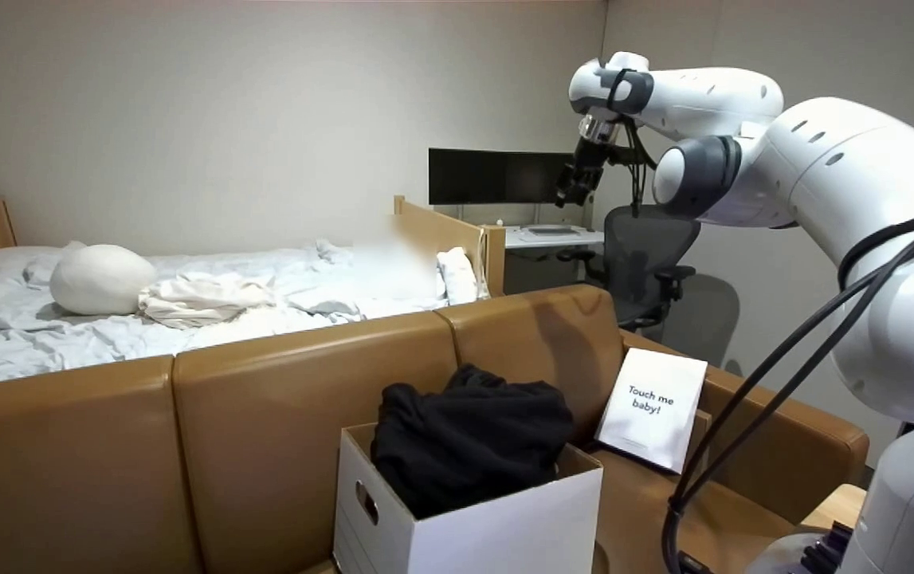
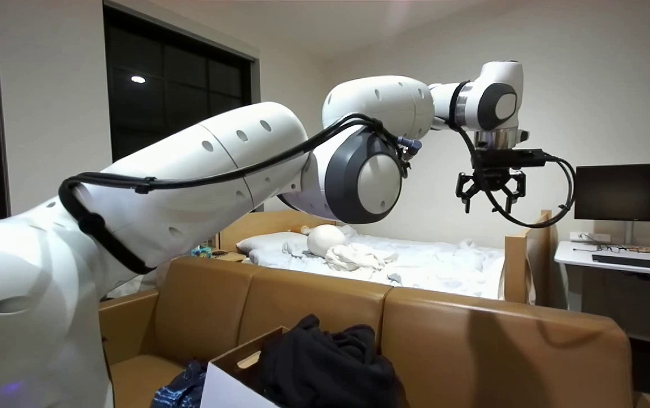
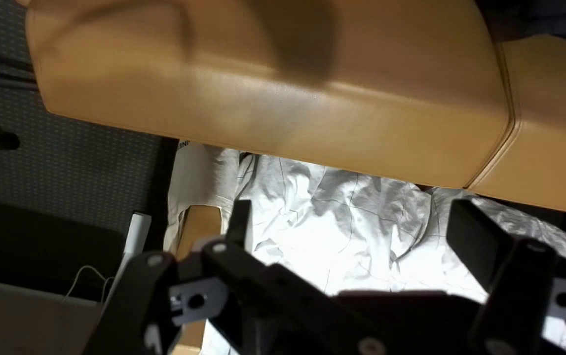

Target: Put the black jersey in the box

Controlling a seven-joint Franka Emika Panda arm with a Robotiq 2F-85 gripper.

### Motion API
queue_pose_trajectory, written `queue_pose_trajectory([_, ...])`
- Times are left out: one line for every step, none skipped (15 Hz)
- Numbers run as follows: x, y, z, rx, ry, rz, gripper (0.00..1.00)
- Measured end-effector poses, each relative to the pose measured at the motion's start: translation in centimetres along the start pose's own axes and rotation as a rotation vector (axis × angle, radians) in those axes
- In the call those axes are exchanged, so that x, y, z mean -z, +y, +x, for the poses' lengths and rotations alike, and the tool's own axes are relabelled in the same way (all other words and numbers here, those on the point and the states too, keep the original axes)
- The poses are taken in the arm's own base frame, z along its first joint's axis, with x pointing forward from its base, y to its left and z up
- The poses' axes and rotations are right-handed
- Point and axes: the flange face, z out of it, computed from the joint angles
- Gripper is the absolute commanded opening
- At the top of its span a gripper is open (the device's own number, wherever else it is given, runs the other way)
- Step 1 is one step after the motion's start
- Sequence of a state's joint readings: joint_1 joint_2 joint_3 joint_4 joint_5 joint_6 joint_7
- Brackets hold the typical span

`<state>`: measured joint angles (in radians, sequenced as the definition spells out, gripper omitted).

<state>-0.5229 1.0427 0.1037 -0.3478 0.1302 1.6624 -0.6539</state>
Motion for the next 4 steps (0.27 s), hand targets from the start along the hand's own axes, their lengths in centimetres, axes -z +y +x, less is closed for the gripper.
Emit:
queue_pose_trajectory([-0.02, -0.1, 0.07, 0.001, 0.001, 0.002, 1.0])
queue_pose_trajectory([-0.09, -0.36, 0.25, 0.005, 0.001, 0.004, 1.0])
queue_pose_trajectory([-0.16, -0.62, 0.43, 0.009, 0.002, 0.006, 1.0])
queue_pose_trajectory([-0.19, -0.77, 0.54, 0.011, 0.002, 0.007, 1.0])
